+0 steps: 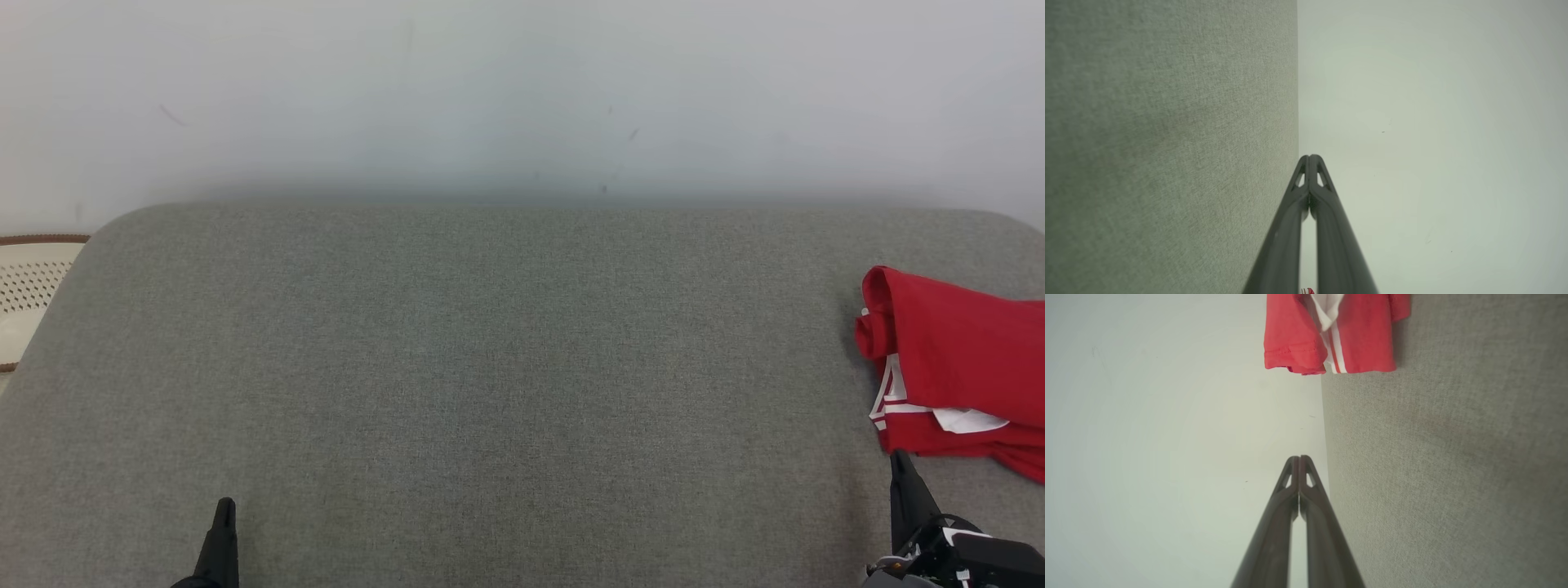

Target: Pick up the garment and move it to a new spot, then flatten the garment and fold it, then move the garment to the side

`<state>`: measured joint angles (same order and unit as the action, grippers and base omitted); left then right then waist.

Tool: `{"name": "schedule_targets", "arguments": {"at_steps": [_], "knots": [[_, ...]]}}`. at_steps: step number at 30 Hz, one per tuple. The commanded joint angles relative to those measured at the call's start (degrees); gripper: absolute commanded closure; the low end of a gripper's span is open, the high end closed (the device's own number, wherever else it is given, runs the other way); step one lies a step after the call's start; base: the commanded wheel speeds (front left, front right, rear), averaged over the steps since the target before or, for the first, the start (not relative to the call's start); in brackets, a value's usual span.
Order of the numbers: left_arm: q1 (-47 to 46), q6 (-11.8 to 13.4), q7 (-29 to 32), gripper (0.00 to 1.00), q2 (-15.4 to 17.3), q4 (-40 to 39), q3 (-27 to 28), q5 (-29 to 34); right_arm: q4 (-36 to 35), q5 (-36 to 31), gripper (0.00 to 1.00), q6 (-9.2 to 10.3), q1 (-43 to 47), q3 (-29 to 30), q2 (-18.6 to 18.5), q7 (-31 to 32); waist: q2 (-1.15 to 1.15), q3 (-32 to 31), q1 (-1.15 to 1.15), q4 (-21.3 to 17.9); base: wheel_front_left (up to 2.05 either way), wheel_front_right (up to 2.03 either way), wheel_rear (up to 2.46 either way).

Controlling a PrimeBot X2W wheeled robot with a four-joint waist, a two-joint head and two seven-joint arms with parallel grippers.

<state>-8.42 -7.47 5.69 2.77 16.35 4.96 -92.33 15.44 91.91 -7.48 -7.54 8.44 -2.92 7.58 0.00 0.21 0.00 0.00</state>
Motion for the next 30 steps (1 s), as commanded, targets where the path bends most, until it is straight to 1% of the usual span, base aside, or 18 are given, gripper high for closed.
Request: {"name": "schedule_targets", "arguments": {"at_steps": [1, 30], "knots": [[-0.28, -0.14, 0.06, 1.00, 0.20, -0.10, 0.18, -0.14, -0.21, 0.23, 1.00, -0.02, -0.02, 0.04, 0.11, 0.13, 0.00, 0.00, 0.00, 0.00, 0.00, 0.00, 0.00], [-0.27, -0.14, 0.06, 1.00, 0.20, -0.10, 0.17, -0.14, -0.22, 0.23, 1.00, -0.02, -0.02, 0.03, 0.11, 0.13, 0.00, 0.00, 0.00, 0.00, 0.00, 0.00, 0.00]]}}
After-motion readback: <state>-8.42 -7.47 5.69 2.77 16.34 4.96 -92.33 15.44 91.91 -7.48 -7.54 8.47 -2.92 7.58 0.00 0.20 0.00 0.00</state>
